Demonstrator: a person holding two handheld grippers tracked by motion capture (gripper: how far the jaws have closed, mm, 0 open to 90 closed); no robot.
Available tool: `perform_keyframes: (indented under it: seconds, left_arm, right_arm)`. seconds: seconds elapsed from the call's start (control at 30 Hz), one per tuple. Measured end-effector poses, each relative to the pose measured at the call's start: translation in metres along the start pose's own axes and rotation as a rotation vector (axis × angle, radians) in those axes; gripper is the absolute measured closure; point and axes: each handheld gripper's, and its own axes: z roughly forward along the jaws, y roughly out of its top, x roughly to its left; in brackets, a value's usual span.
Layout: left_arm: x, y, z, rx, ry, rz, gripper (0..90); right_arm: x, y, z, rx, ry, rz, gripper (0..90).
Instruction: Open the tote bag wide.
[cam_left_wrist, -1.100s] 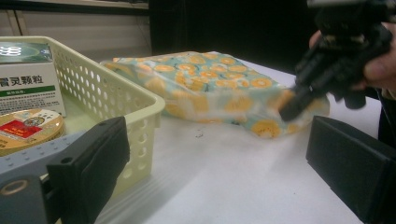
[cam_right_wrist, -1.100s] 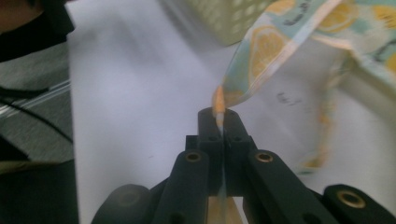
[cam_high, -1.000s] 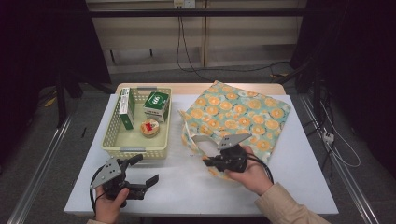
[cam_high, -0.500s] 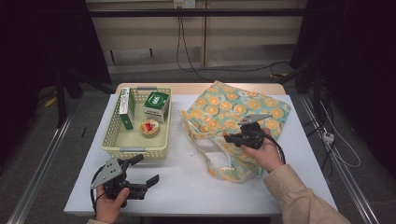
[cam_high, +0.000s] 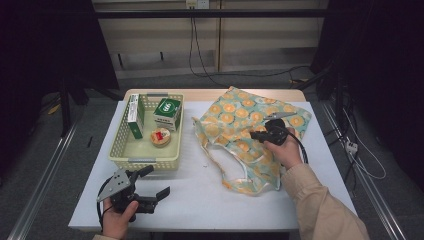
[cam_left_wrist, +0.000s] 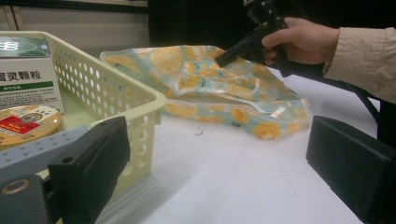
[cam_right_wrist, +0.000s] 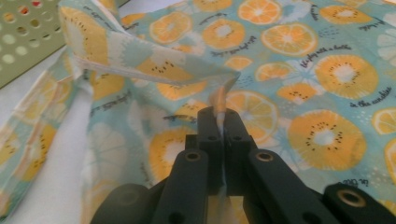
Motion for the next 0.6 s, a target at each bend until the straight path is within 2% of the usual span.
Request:
perform_keyframes:
  seconds: [0.1, 0.2, 0.3, 0.37, 0.4, 0.47, 0.53, 0.6]
  left_arm:
    - [0.000, 0.000, 0.001, 0.001, -0.003, 0.000, 6.0]
    - [0.000, 0.000, 0.001, -0.002, -0.004, -0.003, 6.0]
    - [0.001, -0.001, 0.001, -0.004, -0.005, -0.010, 6.0]
    - [0.001, -0.001, 0.001, -0.004, -0.004, -0.011, 6.0]
    - [0.001, -0.001, 0.001, -0.003, -0.006, -0.012, 6.0]
    - [0.001, -0.001, 0.001, 0.002, -0.006, -0.007, 6.0]
    - [0.001, -0.001, 0.003, 0.000, -0.010, -0.009, 6.0]
    - [0.000, -0.001, 0.003, 0.004, -0.012, -0.005, 6.0]
  right_arm:
    - [-0.005, -0.002, 0.005, 0.018, -0.018, 0.000, 88.6]
    - [-0.010, -0.003, 0.006, 0.019, -0.062, -0.046, 88.4]
    - [-0.016, -0.004, 0.006, 0.008, -0.077, -0.026, 85.9]
    - [-0.016, -0.004, 0.005, 0.012, -0.091, -0.051, 75.3]
    - [-0.013, -0.004, 0.004, 0.014, -0.092, -0.079, 70.2]
    - [-0.007, -0.003, 0.000, 0.025, -0.089, -0.106, 66.9]
    - [0.001, -0.001, -0.005, 0.011, -0.098, -0.123, 52.7]
    - [0.009, 0.001, -0.011, -0.004, -0.104, -0.153, 48.2]
